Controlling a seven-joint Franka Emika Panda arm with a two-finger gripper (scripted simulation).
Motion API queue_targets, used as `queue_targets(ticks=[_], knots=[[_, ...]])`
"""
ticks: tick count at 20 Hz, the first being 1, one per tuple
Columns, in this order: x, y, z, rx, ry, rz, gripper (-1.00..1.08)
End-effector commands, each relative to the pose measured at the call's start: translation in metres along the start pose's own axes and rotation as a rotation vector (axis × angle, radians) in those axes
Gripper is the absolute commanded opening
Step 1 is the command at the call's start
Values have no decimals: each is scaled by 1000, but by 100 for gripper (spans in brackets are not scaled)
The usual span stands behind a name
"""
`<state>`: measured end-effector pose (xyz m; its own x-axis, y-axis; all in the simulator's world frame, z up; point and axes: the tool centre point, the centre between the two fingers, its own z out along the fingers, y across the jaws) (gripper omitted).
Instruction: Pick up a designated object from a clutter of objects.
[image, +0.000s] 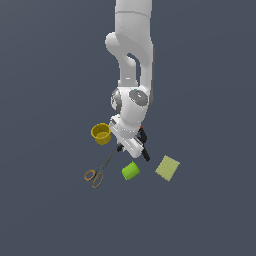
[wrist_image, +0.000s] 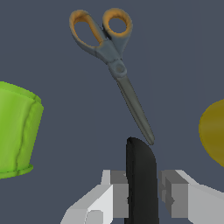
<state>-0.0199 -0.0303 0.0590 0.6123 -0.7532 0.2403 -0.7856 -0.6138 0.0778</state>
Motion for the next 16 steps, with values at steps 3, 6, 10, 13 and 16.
queue_targets(ticks=[3, 6, 10, 13, 16], knots=[[-1, -2, -31, 2, 1, 0, -100], [-3, -2, -57, 2, 1, 0, -100], [-6, -4, -96, 1, 0, 0, -100], [-7, -5, -126, 1, -1, 0, -100], [-9, -6, -156, 1, -1, 0, -100]])
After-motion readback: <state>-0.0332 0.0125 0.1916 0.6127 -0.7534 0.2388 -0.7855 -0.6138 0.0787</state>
